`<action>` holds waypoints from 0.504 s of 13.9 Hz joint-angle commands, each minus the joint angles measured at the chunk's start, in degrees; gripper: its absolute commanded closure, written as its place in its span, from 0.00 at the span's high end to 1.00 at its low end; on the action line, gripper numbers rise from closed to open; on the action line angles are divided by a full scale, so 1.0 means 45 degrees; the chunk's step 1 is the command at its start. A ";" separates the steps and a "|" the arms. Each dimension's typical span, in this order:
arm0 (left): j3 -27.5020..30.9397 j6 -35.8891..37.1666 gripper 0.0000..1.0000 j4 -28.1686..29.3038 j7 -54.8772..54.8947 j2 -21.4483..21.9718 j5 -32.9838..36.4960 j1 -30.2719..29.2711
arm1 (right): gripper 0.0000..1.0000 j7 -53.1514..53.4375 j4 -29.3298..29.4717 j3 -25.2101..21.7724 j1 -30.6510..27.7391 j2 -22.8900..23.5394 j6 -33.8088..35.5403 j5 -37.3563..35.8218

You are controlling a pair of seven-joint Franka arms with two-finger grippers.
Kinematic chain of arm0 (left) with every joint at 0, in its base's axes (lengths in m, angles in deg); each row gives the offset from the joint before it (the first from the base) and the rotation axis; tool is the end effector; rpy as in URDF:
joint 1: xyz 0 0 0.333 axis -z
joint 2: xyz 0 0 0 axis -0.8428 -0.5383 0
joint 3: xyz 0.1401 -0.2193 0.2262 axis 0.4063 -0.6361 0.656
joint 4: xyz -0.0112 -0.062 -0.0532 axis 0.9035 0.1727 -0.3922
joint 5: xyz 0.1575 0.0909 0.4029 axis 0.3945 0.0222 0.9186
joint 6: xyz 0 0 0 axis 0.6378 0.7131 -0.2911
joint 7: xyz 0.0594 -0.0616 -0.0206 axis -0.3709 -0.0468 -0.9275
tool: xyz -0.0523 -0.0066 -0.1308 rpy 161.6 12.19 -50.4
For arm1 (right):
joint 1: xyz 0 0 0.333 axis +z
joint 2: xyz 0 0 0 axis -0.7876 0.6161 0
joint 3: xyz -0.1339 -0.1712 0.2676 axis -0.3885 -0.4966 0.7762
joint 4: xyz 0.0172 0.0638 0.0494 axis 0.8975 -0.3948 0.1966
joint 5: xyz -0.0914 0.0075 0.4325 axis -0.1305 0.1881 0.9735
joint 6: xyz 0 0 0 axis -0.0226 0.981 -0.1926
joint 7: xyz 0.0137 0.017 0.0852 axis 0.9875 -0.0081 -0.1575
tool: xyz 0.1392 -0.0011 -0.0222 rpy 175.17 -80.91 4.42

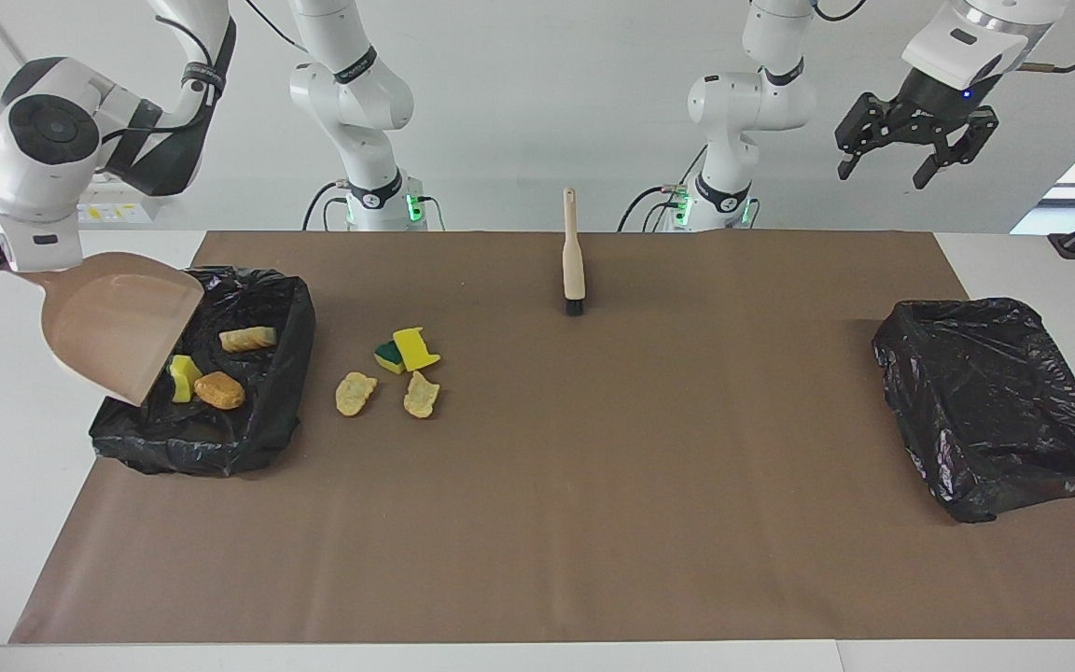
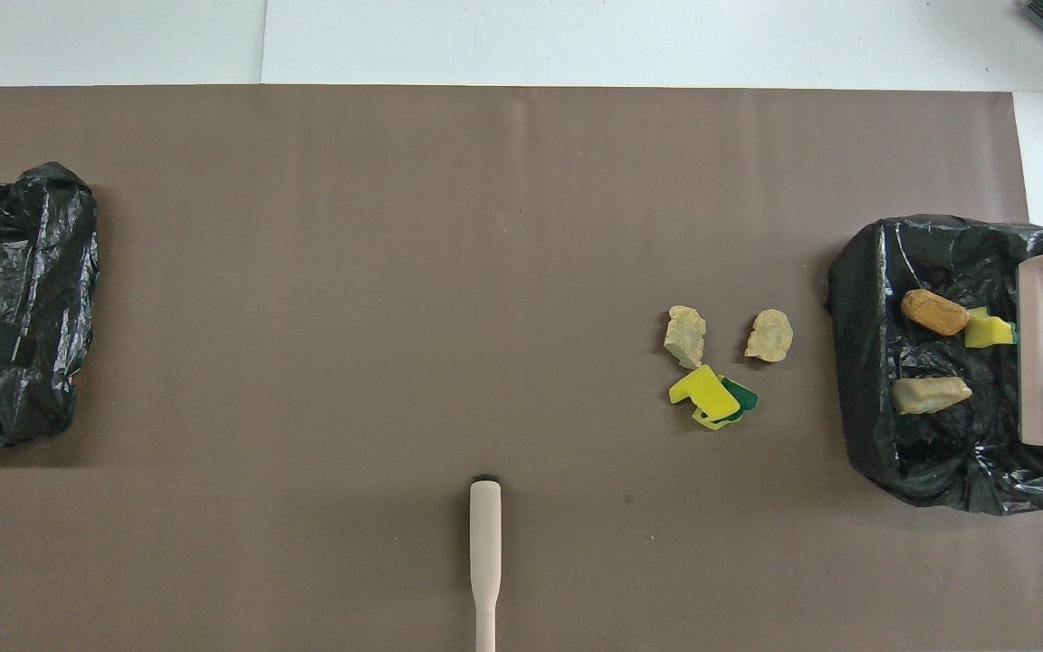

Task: Sweep and dump trash in bin

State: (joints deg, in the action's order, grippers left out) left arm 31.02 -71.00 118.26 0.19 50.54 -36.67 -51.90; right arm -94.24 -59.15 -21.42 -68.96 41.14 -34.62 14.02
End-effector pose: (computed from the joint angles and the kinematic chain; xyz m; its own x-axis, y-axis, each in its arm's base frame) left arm 0.5514 -0.0594 0.7263 0.9816 -0.1877 -0.0365 -0.1870 -0.9821 0.0218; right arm 0.5717 -0.2969 0.5352 0.1381 0.6627 -0.7360 0.9823 -0.1864 0.0164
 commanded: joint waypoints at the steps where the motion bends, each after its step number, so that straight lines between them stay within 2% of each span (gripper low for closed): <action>1: -0.0152 0.0171 1.00 0.0132 0.0230 0.0226 0.0326 -0.0235 | 0.00 -0.0232 0.0497 0.0079 -0.0014 -0.0805 0.1175 0.1581; 4: -0.0172 0.0230 1.00 0.0230 0.0191 0.0304 0.0483 -0.0235 | 0.00 0.1107 0.1494 0.0779 0.0240 -0.0965 0.3186 0.3191; 7: -0.0172 0.0230 1.00 0.0231 0.0210 0.0324 0.0483 -0.0235 | 0.00 0.3647 0.1536 0.1523 0.0397 -0.1003 0.4050 0.4477</action>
State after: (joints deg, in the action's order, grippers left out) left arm 31.03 -70.49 118.32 0.21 50.78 -35.49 -51.97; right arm -83.62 -52.96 -15.81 -67.29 36.11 -18.35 30.59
